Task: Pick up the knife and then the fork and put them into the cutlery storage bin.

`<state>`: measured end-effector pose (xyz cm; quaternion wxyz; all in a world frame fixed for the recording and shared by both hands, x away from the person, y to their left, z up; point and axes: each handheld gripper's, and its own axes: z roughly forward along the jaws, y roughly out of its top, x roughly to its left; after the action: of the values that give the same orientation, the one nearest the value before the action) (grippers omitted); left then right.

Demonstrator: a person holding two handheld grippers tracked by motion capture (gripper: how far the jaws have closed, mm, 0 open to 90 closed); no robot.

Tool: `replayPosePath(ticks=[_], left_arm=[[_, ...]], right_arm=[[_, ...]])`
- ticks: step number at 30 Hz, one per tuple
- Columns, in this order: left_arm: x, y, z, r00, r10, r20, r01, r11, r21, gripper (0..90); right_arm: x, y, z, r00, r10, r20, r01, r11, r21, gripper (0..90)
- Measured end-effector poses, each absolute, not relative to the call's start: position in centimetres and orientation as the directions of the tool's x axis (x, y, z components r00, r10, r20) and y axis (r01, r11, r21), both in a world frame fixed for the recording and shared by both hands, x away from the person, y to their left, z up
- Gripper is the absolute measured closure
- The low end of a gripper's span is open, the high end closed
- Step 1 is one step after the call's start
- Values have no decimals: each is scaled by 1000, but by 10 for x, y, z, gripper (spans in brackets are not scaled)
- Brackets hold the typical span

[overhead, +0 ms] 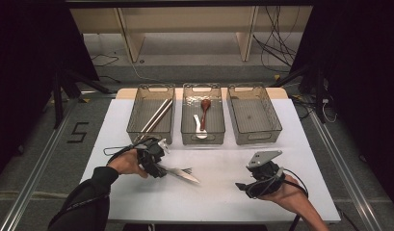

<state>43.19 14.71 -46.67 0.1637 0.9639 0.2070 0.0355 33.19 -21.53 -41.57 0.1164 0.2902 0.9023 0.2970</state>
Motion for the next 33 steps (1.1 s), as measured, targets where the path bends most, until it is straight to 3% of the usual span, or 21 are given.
replayPosePath(ticks=[12,33], left_arm=[[423,145,-462,950,311,19,292,-912,289,620],[410,147,-461,980,192,50,171,-945,278,766]], right_arm=[[331,-215,-415,-802,596,-39,456,653,604,305],[331,-215,-414,-803,595,-43,453,656,604,305]])
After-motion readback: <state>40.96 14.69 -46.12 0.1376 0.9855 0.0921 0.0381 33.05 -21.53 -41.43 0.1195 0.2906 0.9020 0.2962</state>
